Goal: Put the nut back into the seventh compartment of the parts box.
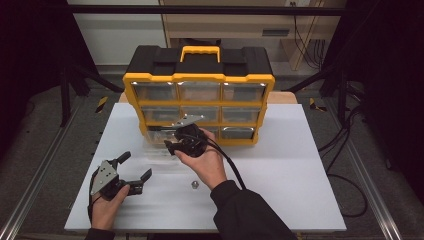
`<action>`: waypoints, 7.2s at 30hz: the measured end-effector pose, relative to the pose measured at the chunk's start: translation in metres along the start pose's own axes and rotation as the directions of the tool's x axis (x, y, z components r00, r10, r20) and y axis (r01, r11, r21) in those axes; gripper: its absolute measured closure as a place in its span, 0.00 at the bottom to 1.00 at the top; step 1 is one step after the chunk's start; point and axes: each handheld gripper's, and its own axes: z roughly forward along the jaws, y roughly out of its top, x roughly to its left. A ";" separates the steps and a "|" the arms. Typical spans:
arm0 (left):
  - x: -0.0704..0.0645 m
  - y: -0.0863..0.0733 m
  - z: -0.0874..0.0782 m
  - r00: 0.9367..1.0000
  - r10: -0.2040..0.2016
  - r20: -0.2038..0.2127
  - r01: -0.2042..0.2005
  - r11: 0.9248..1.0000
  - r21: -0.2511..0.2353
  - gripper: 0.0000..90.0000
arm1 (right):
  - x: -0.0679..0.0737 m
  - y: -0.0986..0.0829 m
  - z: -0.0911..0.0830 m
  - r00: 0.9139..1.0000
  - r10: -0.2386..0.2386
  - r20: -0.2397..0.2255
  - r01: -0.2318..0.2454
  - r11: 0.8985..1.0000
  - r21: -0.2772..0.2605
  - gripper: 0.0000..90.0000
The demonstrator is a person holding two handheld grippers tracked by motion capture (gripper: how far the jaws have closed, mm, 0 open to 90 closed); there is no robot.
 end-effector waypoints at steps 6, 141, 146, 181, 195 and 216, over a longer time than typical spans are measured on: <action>0.000 0.000 0.000 1.000 0.003 0.000 -0.003 1.000 0.003 0.03 | 0.002 -0.009 -0.012 0.999 -0.015 0.049 0.014 1.000 0.013 0.26; -0.001 0.000 0.000 1.000 0.030 0.001 -0.030 1.000 -0.002 0.03 | 0.004 -0.097 0.000 0.986 -0.046 -0.160 0.113 0.892 0.437 0.62; -0.001 0.000 0.000 1.000 0.031 0.003 -0.031 1.000 0.000 0.03 | 0.007 -0.097 0.002 0.986 -0.053 -0.155 0.118 0.884 0.453 0.64; 0.000 0.000 0.000 1.000 0.028 0.001 -0.028 1.000 -0.002 0.03 | 0.004 -0.095 0.004 0.988 -0.071 -0.140 0.126 0.891 0.436 0.78; 0.000 0.000 -0.001 1.000 0.029 -0.001 -0.029 1.000 -0.003 0.03 | -0.006 -0.090 -0.008 0.990 -0.084 -0.115 0.120 0.923 0.366 0.78; -0.001 0.000 0.000 1.000 0.028 0.000 -0.028 1.000 -0.003 0.03 | -0.015 -0.083 -0.020 0.995 -0.044 -0.090 0.067 0.961 0.270 0.78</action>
